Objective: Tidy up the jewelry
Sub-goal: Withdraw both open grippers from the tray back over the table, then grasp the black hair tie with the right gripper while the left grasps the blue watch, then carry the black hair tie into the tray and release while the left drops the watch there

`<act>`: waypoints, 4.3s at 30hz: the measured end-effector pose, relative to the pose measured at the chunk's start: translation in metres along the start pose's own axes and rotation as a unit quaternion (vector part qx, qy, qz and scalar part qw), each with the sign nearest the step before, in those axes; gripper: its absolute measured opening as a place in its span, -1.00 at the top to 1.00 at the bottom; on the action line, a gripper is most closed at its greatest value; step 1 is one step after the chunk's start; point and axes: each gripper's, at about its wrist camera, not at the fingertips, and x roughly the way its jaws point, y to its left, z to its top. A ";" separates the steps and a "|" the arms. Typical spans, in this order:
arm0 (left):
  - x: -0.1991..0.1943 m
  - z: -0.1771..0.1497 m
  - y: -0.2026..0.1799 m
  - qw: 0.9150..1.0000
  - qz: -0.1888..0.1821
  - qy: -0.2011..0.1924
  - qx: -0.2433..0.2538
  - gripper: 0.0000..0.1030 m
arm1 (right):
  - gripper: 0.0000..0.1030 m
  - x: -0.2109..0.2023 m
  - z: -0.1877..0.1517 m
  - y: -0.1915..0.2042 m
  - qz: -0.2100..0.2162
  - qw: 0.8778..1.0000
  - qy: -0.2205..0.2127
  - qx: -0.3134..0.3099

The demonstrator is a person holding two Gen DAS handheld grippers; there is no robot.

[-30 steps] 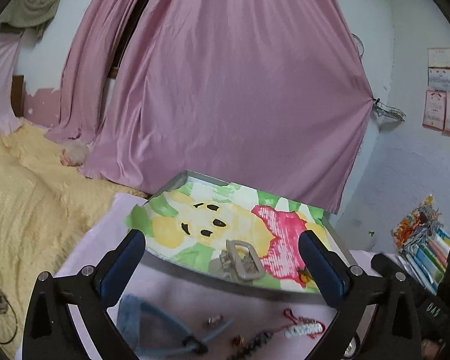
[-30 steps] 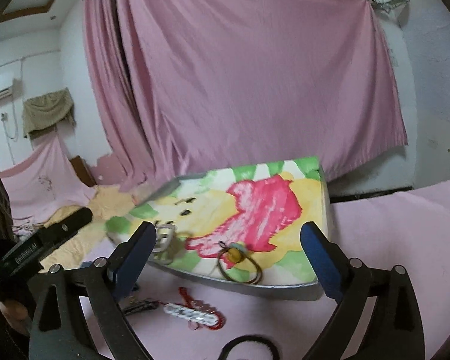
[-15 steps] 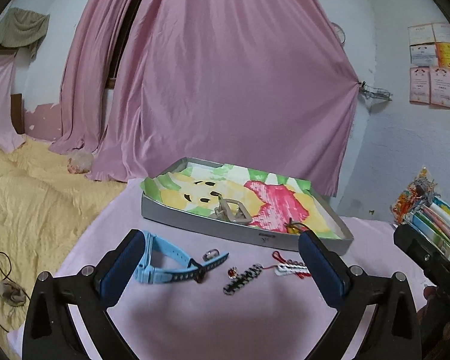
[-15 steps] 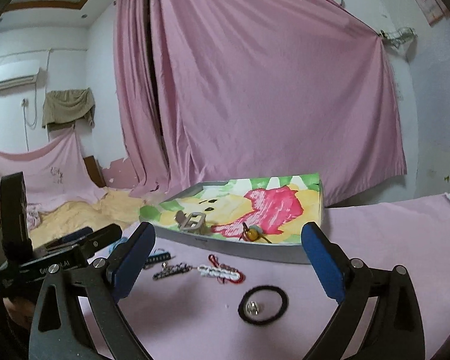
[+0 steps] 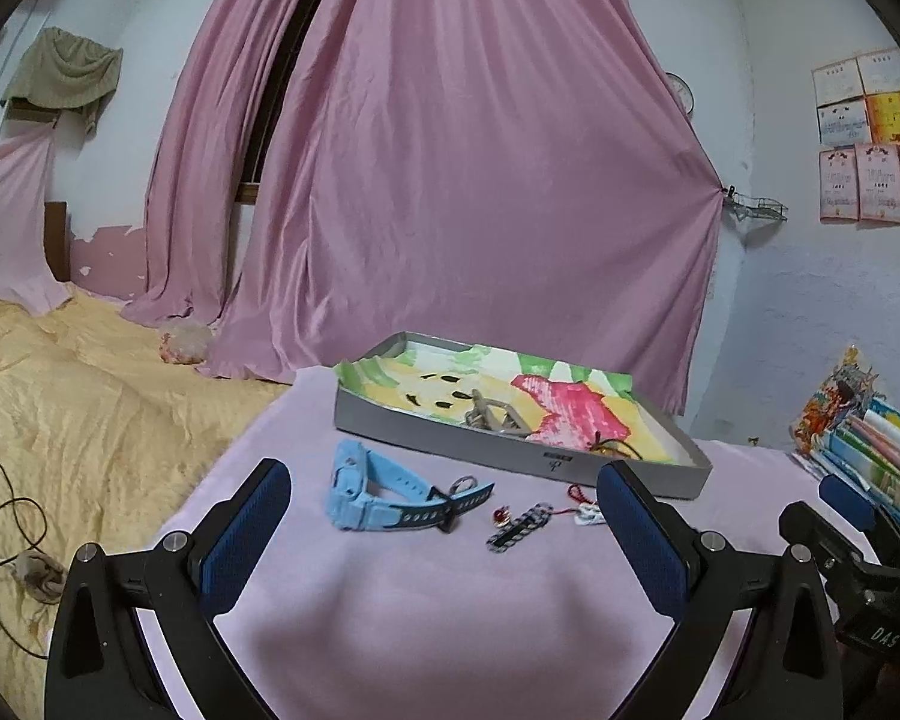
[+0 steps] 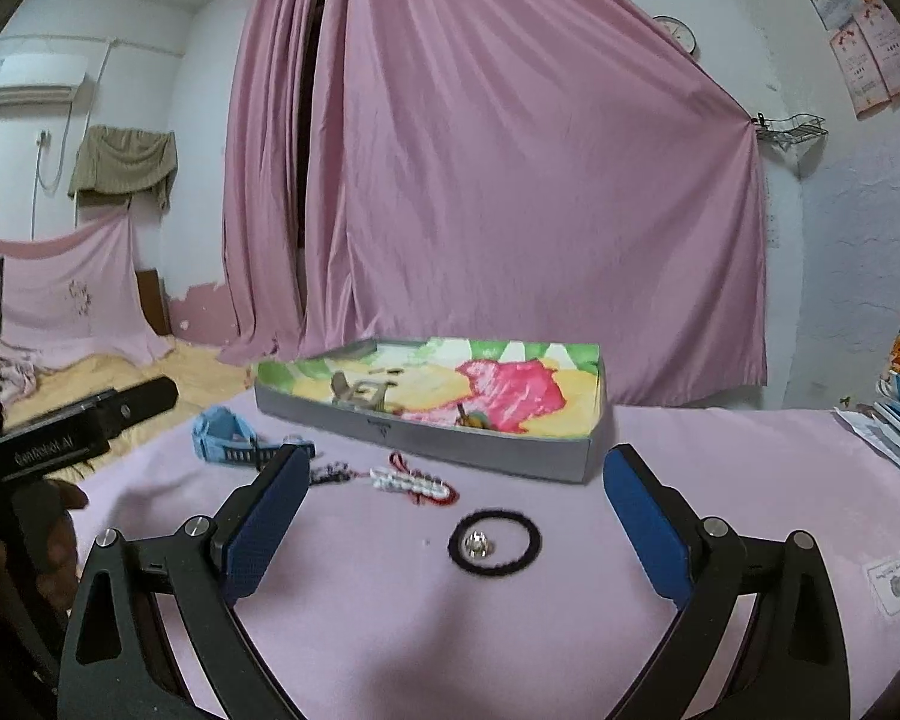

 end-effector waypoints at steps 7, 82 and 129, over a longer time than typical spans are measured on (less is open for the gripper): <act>0.002 -0.010 0.005 1.000 0.004 0.014 0.012 -0.99 | -0.88 -0.001 -0.007 0.006 -0.006 1.000 0.019 -0.009; 0.101 -0.001 -0.003 0.966 -0.044 0.256 -0.009 0.61 | 0.91 0.129 -0.007 -0.010 0.082 0.948 0.305 -0.027; 0.195 0.066 0.015 0.980 0.005 0.192 -0.043 0.62 | 0.91 0.222 0.043 -0.017 0.053 0.971 0.215 0.093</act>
